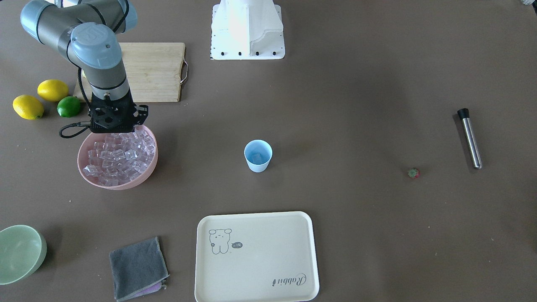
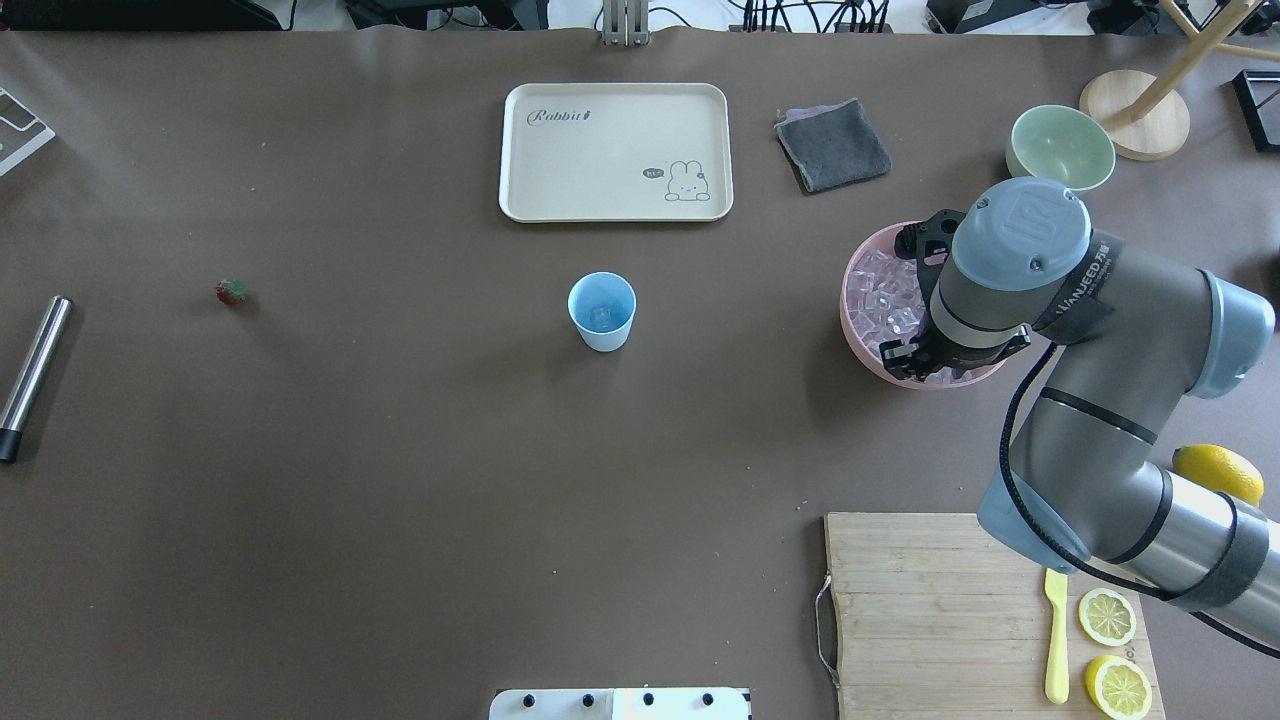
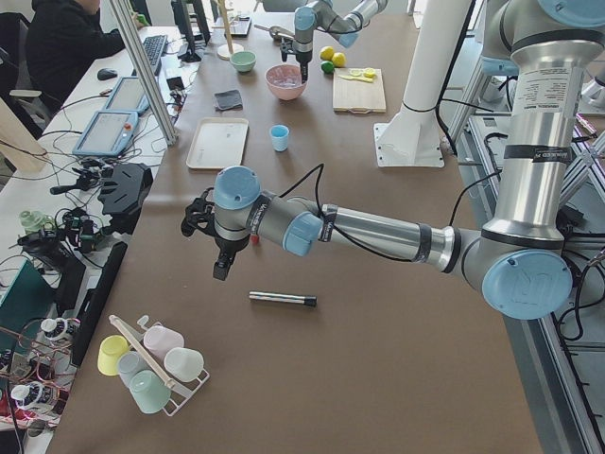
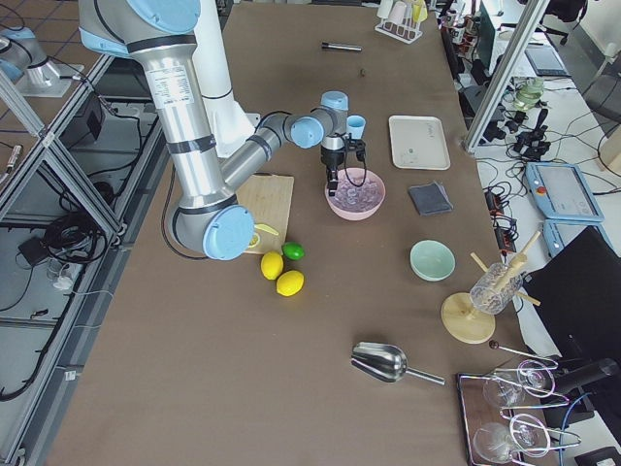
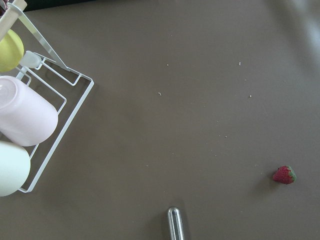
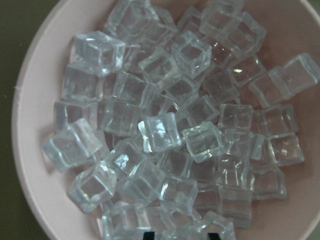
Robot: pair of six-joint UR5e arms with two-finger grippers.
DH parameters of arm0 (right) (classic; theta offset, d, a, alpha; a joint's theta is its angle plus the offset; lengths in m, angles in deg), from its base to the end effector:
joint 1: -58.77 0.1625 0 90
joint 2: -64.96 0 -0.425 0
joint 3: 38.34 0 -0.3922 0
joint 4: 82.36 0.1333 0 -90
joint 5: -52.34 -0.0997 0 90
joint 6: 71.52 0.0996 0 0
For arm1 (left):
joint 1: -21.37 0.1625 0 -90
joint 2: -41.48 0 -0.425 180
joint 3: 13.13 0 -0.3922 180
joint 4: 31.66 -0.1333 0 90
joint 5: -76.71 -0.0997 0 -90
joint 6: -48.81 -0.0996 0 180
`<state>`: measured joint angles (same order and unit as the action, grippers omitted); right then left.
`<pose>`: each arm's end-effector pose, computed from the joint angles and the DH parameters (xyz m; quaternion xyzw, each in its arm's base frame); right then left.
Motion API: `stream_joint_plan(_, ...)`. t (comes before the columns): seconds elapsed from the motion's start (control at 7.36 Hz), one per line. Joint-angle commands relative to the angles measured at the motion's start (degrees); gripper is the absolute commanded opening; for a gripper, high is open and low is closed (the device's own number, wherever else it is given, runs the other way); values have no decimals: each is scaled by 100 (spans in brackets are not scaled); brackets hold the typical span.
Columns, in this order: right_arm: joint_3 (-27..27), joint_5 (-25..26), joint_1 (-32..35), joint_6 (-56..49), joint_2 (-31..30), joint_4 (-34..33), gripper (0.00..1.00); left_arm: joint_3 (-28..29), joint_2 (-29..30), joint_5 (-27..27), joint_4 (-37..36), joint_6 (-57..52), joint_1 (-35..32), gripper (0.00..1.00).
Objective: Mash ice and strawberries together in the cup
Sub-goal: 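Lift the ice cube from the bowl with the right gripper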
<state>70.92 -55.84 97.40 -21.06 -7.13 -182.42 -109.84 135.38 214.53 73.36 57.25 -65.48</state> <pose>-0.3854 -0.4389 0.3687 0.0267 -0.2765 -0.0447 0.9596 -0.0301 -0.5357 0.5315 0.1618 0.4137 0.0487 0.8946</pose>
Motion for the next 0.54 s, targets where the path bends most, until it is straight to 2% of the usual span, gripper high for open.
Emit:
stream_joint_plan(0.0, -1, 7, 13, -1, 10, 3, 33, 3, 5, 0, 0, 53, 2, 99)
stream_joint_plan(0.14, -1, -10, 40, -1, 10, -5, 20, 3, 5, 0, 122, 245, 2, 99)
stream_joint_plan(0.41, 16, -72, 171, -10, 45, -23, 17, 12, 5, 0, 246, 369, 2, 99)
